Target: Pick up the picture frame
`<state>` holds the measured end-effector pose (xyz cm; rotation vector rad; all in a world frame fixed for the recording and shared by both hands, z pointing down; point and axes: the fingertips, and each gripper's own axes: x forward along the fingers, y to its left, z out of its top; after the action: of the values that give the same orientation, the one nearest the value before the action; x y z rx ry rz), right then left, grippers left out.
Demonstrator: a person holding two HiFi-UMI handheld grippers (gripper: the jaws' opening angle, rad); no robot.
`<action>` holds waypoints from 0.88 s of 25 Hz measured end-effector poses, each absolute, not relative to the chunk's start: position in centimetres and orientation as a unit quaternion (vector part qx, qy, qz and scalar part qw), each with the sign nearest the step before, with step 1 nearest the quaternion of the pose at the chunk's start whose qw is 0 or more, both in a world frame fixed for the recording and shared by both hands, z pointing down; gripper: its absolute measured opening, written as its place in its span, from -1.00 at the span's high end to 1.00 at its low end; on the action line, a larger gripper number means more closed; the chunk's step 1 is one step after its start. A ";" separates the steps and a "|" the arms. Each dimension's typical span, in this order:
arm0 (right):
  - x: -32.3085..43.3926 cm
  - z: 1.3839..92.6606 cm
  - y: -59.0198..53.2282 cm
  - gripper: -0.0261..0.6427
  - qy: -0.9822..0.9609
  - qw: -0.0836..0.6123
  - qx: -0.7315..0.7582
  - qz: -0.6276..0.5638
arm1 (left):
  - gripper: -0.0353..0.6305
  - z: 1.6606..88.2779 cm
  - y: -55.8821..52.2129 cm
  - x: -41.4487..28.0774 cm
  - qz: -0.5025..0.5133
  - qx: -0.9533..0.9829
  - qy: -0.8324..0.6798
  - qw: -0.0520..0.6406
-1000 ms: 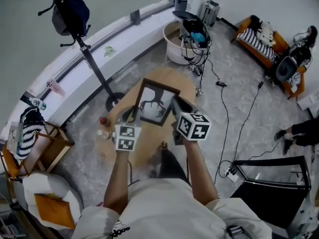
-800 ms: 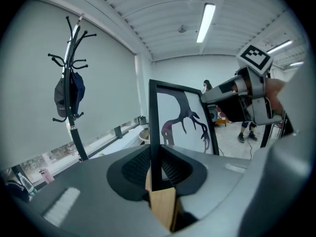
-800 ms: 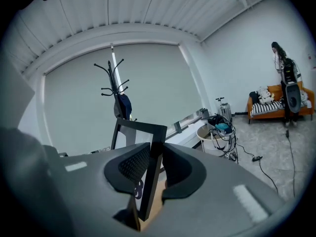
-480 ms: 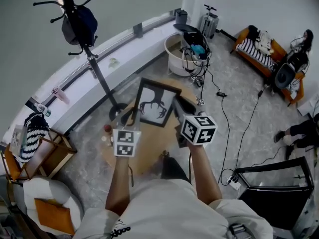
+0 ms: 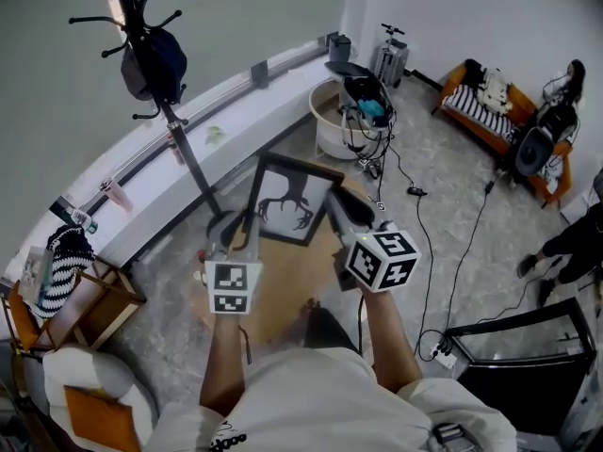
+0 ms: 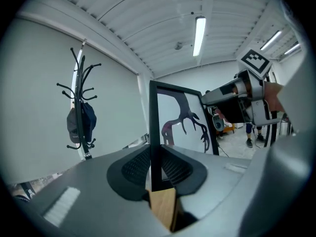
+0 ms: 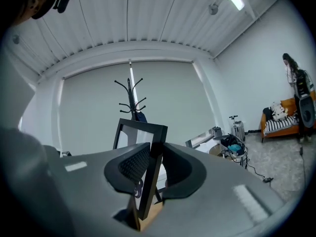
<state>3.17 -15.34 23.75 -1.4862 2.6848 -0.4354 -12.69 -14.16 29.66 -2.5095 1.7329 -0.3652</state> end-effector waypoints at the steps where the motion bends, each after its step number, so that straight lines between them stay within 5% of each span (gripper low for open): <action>1: 3.2 23.3 -15.1 0.67 0.867 0.022 -0.479 -0.135 | 0.67 29.1 -14.0 -12.7 -0.115 -0.816 0.565 0.043; 22: 3.9 19.1 -13.3 0.67 0.874 0.041 -0.475 -0.091 | 0.67 25.1 -12.8 -12.0 -0.080 -0.817 0.565 0.081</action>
<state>3.89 -13.26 19.08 -1.4541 2.6766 -0.2783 -12.02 -12.80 25.10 -2.4431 1.6894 -0.2389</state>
